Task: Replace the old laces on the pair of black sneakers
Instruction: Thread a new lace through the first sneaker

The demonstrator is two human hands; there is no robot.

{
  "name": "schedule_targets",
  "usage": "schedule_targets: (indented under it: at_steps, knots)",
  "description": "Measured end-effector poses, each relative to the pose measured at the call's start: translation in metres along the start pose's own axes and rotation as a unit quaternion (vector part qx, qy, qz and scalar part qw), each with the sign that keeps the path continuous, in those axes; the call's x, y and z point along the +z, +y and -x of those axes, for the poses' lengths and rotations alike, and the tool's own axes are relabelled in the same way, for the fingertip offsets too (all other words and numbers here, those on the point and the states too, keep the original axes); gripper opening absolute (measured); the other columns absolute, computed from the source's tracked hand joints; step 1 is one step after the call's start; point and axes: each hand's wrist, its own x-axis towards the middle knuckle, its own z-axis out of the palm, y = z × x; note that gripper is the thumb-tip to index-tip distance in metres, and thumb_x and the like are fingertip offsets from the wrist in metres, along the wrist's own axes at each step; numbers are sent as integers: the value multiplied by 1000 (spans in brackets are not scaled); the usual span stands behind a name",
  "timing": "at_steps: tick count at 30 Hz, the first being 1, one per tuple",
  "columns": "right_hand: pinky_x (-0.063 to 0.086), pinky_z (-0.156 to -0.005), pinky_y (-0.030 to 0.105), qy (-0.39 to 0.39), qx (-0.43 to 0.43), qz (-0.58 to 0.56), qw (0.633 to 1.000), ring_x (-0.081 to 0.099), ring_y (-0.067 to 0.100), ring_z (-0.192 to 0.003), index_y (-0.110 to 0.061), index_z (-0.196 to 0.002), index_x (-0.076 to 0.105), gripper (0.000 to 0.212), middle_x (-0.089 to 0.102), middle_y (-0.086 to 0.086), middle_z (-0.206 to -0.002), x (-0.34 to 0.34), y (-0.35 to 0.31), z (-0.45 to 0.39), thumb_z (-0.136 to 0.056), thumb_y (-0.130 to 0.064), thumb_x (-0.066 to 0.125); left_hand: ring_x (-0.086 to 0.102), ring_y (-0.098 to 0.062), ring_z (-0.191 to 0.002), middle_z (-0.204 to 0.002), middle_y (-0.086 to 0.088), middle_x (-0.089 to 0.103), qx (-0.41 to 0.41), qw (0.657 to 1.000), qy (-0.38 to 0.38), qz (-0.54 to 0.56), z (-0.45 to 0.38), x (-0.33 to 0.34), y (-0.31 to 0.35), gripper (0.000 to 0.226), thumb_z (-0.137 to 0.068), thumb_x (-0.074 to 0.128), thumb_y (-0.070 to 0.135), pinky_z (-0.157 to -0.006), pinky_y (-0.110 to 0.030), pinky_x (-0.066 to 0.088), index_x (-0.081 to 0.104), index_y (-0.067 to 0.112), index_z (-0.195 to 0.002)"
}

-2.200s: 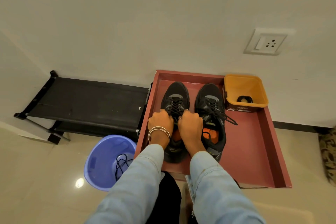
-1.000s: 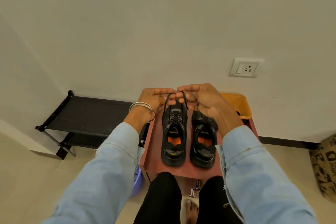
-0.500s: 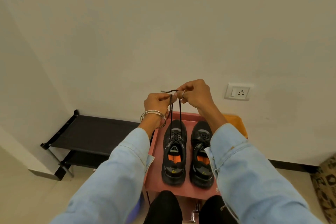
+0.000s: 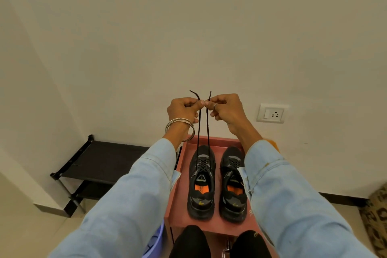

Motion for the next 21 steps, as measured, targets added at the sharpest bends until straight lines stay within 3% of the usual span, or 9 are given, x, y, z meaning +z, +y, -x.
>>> schedule_targets:
  at_steps: [3, 6, 12, 17, 21]
  knots:
    - [52, -54, 24, 5, -13, 1, 1000, 60, 14, -57, -7, -92, 72, 10, 70, 8, -78, -1, -2, 0, -82, -11, 74, 60, -16, -63, -81, -8, 69, -7, 1000, 3, 3, -3, 2, 1, 9, -82, 73, 21, -46, -19, 50, 73, 13, -85]
    - [54, -56, 25, 11, -23, -6, 1000, 62, 16, -58, -7, -94, 71, 12, 71, 9, -80, -2, -4, 0, -82, -8, 74, 61, -15, -61, -80, -8, 70, -9, 1000, -10, 4, -5, 3, 3, 13, -83, 71, 12, -49, -18, 52, 73, 11, -96]
    - [55, -55, 22, 25, -24, 1, 999, 62, 15, -57, -7, -92, 73, 8, 70, 7, -78, -4, -8, -5, -84, -9, 71, 66, -17, -60, -82, -12, 70, 29, 998, -37, -48, -13, 4, 11, 18, -81, 72, 5, -54, -21, 57, 72, 3, -98]
    - [59, -59, 27, 24, 11, -41, 999, 66, 18, -57, -2, -89, 72, 7, 70, 13, -76, -10, -11, -11, -83, -5, 72, 69, -27, -65, -79, -17, 71, 80, 990, -46, -108, -20, 9, 17, 15, -77, 74, 2, -68, -35, 60, 74, 2, -92]
    - [60, -62, 33, 15, 36, -64, 997, 69, 25, -62, 2, -83, 72, 3, 70, 19, -79, -13, -18, -17, -82, -1, 71, 70, -24, -65, -72, -12, 71, 106, 981, -50, -153, -23, 11, 19, 12, -73, 78, 5, -72, -37, 59, 75, 7, -85]
